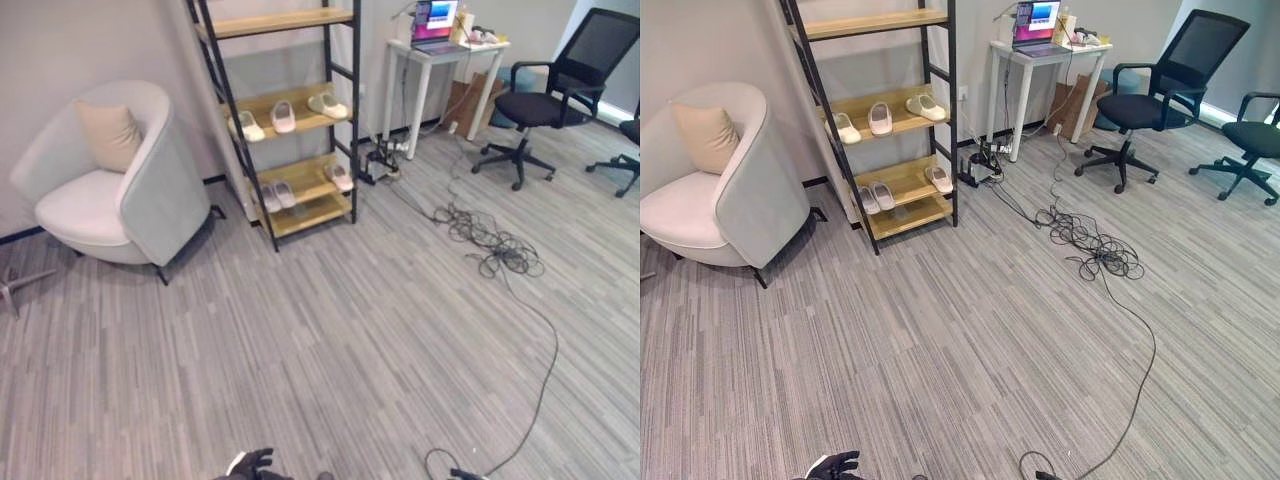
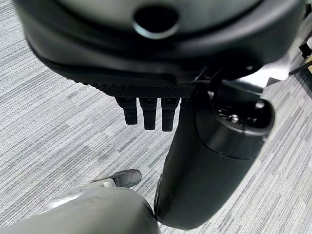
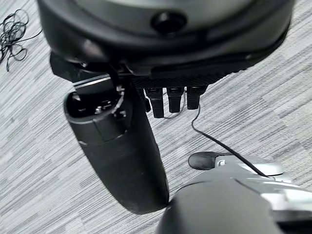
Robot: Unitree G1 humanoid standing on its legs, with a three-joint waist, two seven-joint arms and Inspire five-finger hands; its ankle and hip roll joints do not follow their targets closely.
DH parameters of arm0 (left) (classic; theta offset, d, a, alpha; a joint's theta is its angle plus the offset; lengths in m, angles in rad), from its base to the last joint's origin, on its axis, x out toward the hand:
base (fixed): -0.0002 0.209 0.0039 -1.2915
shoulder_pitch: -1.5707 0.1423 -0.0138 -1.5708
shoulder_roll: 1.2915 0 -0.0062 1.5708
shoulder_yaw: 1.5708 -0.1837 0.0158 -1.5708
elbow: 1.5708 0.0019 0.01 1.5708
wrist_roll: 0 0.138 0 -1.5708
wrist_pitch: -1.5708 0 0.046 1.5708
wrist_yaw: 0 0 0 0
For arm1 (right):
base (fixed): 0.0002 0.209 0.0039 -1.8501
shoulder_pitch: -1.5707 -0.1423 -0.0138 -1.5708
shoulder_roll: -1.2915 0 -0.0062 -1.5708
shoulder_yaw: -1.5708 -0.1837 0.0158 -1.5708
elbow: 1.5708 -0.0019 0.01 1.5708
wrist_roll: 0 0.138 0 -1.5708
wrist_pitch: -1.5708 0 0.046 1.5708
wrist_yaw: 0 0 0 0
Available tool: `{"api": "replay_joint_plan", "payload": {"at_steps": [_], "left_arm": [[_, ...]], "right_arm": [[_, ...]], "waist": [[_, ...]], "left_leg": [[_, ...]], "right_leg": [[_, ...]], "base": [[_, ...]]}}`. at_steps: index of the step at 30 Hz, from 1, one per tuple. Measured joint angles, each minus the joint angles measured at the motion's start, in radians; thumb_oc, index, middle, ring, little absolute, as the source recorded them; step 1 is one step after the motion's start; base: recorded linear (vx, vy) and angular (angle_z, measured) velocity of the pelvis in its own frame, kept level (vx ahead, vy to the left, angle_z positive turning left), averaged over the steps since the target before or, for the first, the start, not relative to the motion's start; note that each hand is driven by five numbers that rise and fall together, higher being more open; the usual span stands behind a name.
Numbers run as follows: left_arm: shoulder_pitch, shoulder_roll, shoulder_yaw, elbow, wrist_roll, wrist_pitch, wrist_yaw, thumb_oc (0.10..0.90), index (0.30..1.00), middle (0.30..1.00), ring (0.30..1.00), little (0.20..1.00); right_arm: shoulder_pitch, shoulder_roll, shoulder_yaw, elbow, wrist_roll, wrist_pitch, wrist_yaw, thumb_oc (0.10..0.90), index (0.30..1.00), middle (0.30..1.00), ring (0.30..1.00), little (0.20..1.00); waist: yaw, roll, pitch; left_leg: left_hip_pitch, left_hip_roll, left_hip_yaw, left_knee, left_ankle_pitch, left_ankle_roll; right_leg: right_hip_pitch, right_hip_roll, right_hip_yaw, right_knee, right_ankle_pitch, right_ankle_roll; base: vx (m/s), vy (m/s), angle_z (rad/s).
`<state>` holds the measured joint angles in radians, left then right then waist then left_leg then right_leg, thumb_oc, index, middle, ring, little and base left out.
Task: Arrange the slippers neatly on the shoe rack.
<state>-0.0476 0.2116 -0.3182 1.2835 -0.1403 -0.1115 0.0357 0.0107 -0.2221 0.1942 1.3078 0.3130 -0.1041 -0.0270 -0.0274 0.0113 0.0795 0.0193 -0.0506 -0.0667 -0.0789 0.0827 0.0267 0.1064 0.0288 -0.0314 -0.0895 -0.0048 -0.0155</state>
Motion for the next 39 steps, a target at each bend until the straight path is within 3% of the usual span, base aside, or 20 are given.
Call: {"api": "replay_joint_plan", "payload": {"at_steps": [12,15,19,21,24,26,28,31,34,36,37,38,39], "left_arm": [[-0.007,0.0,-0.002,0.0,-0.002,0.0,0.0,0.8,0.9,0.9,0.9,0.9],[-0.007,0.001,-0.001,0.0,-0.003,0.0,0.0,0.8,0.9,0.9,0.9,0.9],[-0.016,0.002,-0.001,-0.009,-0.003,-0.001,0.005,0.8,0.9,0.9,0.9,0.9],[-0.03,0.002,-0.001,-0.01,-0.005,-0.001,0.006,0.8,0.9,0.9,0.9,0.9],[-0.049,0.008,0.008,-0.01,-0.012,-0.001,0.006,0.8,0.9,0.9,0.9,0.9],[-0.058,0.007,0.012,-0.01,-0.014,-0.006,0.018,0.8,0.9,0.9,0.9,0.9],[-0.07,-0.002,0.004,-0.013,-0.012,-0.008,0.019,0.8,0.9,0.9,0.9,0.9],[-0.091,-0.015,-0.002,-0.016,-0.011,-0.012,0.018,0.8,0.9,0.9,0.9,0.9],[-0.103,-0.031,0.0,-0.018,-0.012,-0.017,0.017,0.8,0.9,0.9,0.9,0.9],[-0.107,-0.037,0.003,-0.03,-0.013,-0.02,0.018,0.8,0.9,0.9,0.9,0.9],[-0.106,-0.039,0.009,-0.032,-0.013,-0.02,0.017,0.8,0.9,0.9,0.9,0.9],[-0.087,-0.044,0.007,-0.033,-0.012,-0.02,0.018,0.8,0.9,0.9,0.9,0.9],[-0.078,-0.029,0.009,-0.031,-0.011,-0.021,0.019,0.8,0.9,0.9,0.9,0.9]], "right_arm": [[-0.002,-0.002,0.0,0.004,-0.036,0.001,0.0,0.8,0.9,0.9,0.9,0.9],[-0.001,-0.002,0.0,0.004,-0.036,0.001,0.0,0.8,0.9,0.9,0.9,0.9],[-0.011,-0.005,0.0,0.005,-0.036,-0.001,-0.002,0.8,0.9,0.9,0.9,0.9],[-0.014,-0.008,0.0,0.006,-0.035,-0.001,-0.002,0.8,0.9,0.9,0.9,0.9],[-0.036,-0.009,0.001,0.026,-0.034,0.0,-0.003,0.8,0.9,0.9,0.9,0.9],[-0.039,-0.018,0.002,0.025,-0.032,-0.001,-0.009,0.8,0.9,0.9,0.9,0.9],[-0.028,-0.022,0.008,0.026,-0.025,-0.001,-0.011,0.8,0.9,0.9,0.9,0.9],[-0.022,-0.021,0.01,0.03,-0.025,0.001,-0.011,0.8,0.9,0.9,0.9,0.9],[-0.028,-0.024,0.007,0.032,-0.025,0.004,-0.013,0.8,0.9,0.9,0.9,0.9],[-0.055,-0.029,0.007,0.032,-0.025,0.004,-0.015,0.8,0.9,0.9,0.9,0.9],[-0.056,-0.032,0.007,0.033,-0.025,0.004,-0.014,0.8,0.9,0.9,0.9,0.9],[-0.057,-0.038,0.01,0.03,-0.025,-0.002,-0.014,0.8,0.9,0.9,0.9,0.9],[-0.056,-0.021,0.011,0.021,-0.026,-0.002,-0.01,0.8,0.9,0.9,0.9,0.9]], "waist": [[-0.001,-0.003,0.005],[-0.001,-0.003,0.008],[0.001,0.0,0.041],[0.002,-0.002,0.057],[0.005,-0.033,0.084],[-0.001,-0.048,0.093],[-0.002,-0.051,0.095],[-0.008,-0.065,0.109],[-0.008,-0.058,0.121],[0.014,-0.038,0.124],[0.023,-0.011,0.119],[0.033,0.018,0.115],[0.029,-0.003,0.113]], "left_leg": [[0.002,0.003,0.001,0.001,0.0,-0.004],[0.004,0.007,0.001,0.0,-0.009,-0.02],[-0.004,0.013,-0.005,0.023,-0.009,-0.027],[-0.02,0.014,-0.019,0.047,-0.007,-0.037],[-0.052,-0.002,-0.054,0.101,0.012,-0.074],[-0.1,0.005,-0.077,0.233,-0.044,-0.086],[-0.117,0.032,-0.078,0.285,-0.061,-0.082],[-0.135,0.03,-0.068,0.246,-0.064,-0.079],[-0.159,0.024,-0.019,0.143,-0.042,-0.079],[-0.196,0.012,-0.033,0.074,-0.001,-0.098],[-0.189,0.019,-0.039,0.062,0.003,-0.096],[-0.173,0.034,-0.026,0.06,0.078,-0.055],[-0.157,0.009,-0.01,0.072,0.036,-0.04]], "right_leg": [[0.002,0.005,0.005,0.001,-0.004,-0.005],[0.004,0.008,0.006,-0.003,-0.007,-0.009],[0.009,0.018,0.009,0.0,-0.009,-0.016],[0.007,0.021,0.011,0.002,-0.007,-0.029],[0.007,0.001,0.008,0.005,0.015,-0.058],[0.02,-0.008,0.01,0.005,0.019,-0.072],[0.03,-0.01,0.013,0.005,0.007,-0.084],[0.034,-0.028,0.003,0.005,-0.008,-0.074],[0.041,-0.044,-0.002,0.005,-0.028,-0.057],[0.046,-0.051,0.046,0.004,-0.053,-0.03],[0.052,-0.047,0.066,0.006,-0.06,-0.013],[0.066,-0.029,0.101,0.011,-0.085,0.027],[0.08,-0.049,0.134,0.026,-0.122,0.045]], "base": [[0.01,-0.04,0.0],[0.03,-0.057,0.0],[0.0,-0.08,0.04],[0.0,-0.08,0.1],[0.06,-0.052,-0.04],[0.07,-0.016,-0.15],[0.12,-0.01,-0.02],[0.18,0.025,0.18],[0.24,0.016,0.17],[0.2,0.025,-0.44],[0.28,0.071,-0.9],[0.29,0.08,-0.75],[0.39,0.11,-0.56]]}}
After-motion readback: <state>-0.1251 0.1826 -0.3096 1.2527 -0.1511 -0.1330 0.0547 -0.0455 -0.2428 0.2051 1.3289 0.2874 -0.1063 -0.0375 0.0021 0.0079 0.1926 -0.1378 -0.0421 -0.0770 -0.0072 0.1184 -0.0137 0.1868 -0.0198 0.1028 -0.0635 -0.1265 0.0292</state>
